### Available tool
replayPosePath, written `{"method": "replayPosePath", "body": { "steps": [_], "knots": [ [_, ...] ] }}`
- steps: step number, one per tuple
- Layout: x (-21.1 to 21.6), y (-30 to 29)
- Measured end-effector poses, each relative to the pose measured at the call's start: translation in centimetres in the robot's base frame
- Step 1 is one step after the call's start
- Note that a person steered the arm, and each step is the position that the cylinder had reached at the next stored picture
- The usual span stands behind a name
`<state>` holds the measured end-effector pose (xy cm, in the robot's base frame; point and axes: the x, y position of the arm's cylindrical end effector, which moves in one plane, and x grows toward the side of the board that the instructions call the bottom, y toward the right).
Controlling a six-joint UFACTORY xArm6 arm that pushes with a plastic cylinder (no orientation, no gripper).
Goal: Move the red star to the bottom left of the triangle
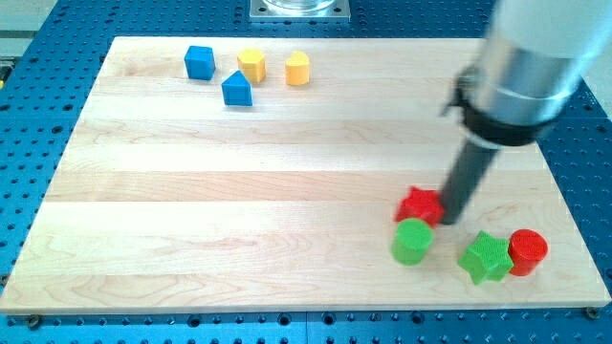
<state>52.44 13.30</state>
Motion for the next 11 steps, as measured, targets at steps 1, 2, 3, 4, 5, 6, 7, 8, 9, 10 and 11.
{"method": "replayPosePath", "body": {
  "steps": [1, 2, 3, 4, 5, 6, 7, 8, 9, 10, 11],
  "knots": [
    [-1.4, -3.6],
    [2.0, -2.1],
    [1.3, -9.1],
    [-2.9, -13.8],
    [-5.6, -17.1],
    [-5.6, -9.9],
    [-7.1, -5.3],
    [-10.0, -11.9],
    [-10.2, -16.8],
    [-8.0, -14.7],
    [-7.9, -21.4]
  ]
}}
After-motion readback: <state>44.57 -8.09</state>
